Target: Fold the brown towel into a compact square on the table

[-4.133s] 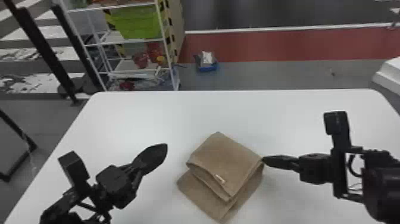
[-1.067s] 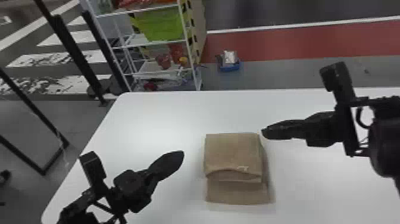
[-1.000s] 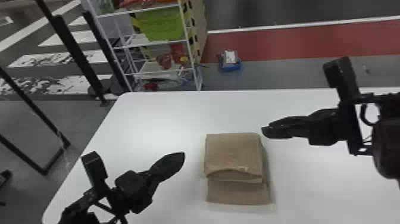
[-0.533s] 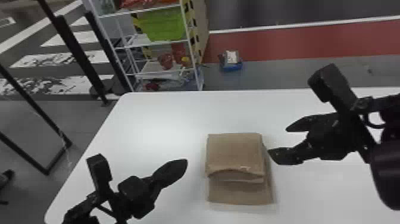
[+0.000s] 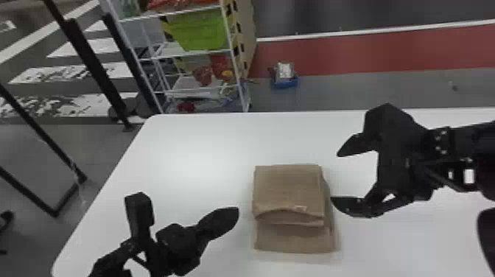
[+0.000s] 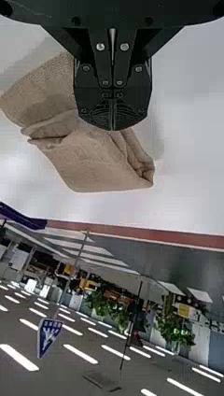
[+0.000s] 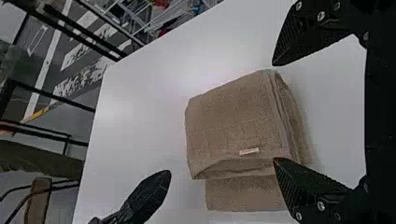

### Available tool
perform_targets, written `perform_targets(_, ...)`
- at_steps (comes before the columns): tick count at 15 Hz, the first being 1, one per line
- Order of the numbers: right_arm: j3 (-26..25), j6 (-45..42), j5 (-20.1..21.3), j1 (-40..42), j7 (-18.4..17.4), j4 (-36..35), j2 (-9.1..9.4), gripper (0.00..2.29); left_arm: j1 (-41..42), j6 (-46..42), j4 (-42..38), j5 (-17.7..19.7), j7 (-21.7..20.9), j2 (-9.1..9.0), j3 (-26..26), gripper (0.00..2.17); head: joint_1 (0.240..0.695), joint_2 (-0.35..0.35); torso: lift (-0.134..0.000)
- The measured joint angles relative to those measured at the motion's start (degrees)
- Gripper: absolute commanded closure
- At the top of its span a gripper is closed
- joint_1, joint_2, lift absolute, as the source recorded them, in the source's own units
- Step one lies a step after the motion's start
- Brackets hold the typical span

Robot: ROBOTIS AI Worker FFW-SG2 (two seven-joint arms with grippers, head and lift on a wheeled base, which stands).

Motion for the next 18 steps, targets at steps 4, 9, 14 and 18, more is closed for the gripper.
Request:
perform_targets(4,2.64,-10.15,0.68,-0.84,4.34,4.14,0.78,0.29,1.13,2.31,-2.08,-0.28,0.09,-0.29,-0.15,1.94,0.695,0.292,-0.124)
perform_targets(9,6.78,-11.06,5.54,-1.24,4.42,8.6,3.03,0.38,3.23,5.53,-3.95,-0.67,-0.69,-0.57,0.32,1.94,0.695,0.331,-0.124)
perform_targets(14,7.5,-10.3,7.25,-2.01,4.42,9.91,5.08,0.38,5.66,8.82,-5.28,-0.19,-2.2,-1.07,-0.73,1.94,0.695,0.332,-0.124)
perform_targets(18,7.71,-8.37,7.23,-2.29,4.42,9.91,6.07,0.4,5.56,7.83,-5.1,0.04,-1.39,-1.65,-3.33,1.94,0.695,0.31,-0.124)
